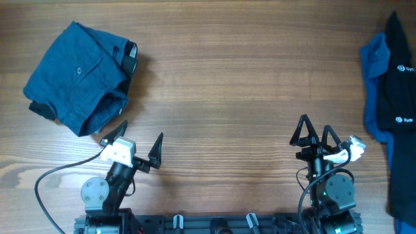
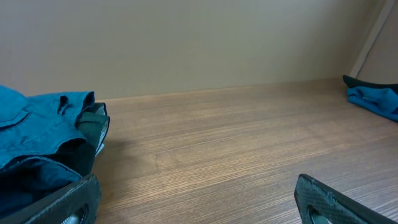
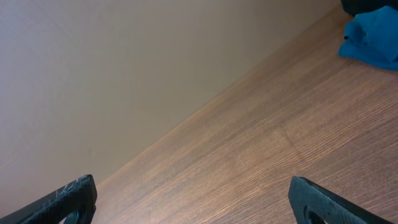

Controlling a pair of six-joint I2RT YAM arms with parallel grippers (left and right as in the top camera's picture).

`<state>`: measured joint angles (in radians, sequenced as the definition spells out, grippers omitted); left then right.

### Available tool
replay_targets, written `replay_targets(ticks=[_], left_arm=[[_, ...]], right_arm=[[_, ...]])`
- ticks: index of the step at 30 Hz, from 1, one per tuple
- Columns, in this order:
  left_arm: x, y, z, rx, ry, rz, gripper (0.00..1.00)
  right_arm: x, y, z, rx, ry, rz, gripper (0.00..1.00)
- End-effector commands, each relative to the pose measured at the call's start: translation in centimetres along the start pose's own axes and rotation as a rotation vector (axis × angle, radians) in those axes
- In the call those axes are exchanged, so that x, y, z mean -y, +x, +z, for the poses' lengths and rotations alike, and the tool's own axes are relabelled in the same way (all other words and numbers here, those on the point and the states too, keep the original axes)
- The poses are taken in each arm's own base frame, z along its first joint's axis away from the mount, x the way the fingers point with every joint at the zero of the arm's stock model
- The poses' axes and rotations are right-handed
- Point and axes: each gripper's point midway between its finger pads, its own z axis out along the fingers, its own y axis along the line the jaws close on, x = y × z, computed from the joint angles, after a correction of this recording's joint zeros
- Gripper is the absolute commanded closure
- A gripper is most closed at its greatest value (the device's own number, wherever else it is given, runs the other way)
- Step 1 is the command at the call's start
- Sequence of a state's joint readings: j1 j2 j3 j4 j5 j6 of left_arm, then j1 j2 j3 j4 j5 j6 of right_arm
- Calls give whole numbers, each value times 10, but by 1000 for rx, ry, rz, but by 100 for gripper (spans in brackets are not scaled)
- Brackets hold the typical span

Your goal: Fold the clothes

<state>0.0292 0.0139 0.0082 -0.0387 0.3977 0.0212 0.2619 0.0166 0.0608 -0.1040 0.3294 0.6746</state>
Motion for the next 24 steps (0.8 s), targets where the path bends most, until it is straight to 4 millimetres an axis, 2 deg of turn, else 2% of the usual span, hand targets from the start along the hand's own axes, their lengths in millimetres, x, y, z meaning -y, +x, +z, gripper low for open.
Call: replay_targets(ticks=[1,19,24], left_arm=[[-1,0,0,1,-4,-2,0],[-1,0,0,1,-4,-2,0],[0,1,0,0,0,-3,0]], right_arm=[[-1,1,0,-3,-7,-16,0],[-1,1,0,-3,-7,-15,0],[-1,0,0,-1,-8,154,0]])
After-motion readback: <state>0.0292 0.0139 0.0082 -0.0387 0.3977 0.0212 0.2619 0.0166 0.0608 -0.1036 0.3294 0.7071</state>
